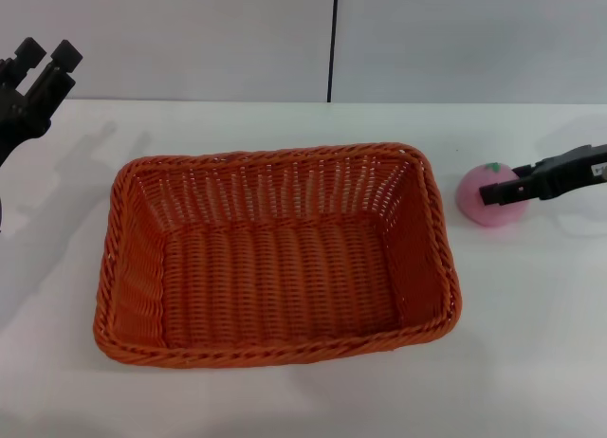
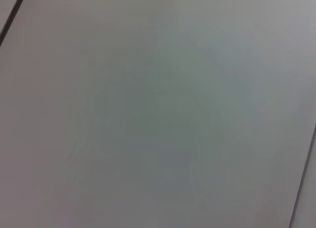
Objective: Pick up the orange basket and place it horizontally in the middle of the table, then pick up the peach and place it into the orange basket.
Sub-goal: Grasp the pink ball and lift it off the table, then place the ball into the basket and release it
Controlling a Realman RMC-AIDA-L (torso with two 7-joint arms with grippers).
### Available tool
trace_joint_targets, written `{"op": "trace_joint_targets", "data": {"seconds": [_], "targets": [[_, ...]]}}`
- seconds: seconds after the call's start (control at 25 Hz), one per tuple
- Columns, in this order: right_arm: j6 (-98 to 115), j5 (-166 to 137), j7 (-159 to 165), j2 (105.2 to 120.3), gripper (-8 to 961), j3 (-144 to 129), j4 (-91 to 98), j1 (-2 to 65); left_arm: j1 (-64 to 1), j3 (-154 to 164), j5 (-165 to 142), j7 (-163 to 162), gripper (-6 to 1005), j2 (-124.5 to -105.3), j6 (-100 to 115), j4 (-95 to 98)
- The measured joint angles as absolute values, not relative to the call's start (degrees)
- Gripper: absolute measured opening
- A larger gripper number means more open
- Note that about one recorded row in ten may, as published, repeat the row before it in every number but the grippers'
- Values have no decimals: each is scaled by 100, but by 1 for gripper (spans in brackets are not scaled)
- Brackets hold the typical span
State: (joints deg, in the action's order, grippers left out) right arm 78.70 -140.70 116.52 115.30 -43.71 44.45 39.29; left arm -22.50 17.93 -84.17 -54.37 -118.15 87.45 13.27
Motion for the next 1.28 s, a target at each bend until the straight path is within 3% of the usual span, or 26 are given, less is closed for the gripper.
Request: {"op": "trace_joint_targets", "data": {"seconds": [0.24,0.48,0.76,1.08,1.28], "targets": [[7852,-14078,11654,11531,657,-4500,4413,3923,-2250,1778,-8412,-5428,605,-11814,8736,1282],[7918,-14080,11654,11531,436,-4521,4460,3886,-2254,1778,-8411,-5428,605,-11812,8736,1282],[8087,-14051,11664,11513,299,-4480,4546,3838,-2257,1790,-8411,-5428,605,-11812,8730,1283],[8505,-13553,11612,11563,208,-4078,5435,3288,-2259,1763,-8411,-5491,605,-11810,8794,1283],[8976,-11485,10688,11551,171,-3660,5888,2614,-2259,1757,-8411,-5507,605,-11806,8844,1283]]}}
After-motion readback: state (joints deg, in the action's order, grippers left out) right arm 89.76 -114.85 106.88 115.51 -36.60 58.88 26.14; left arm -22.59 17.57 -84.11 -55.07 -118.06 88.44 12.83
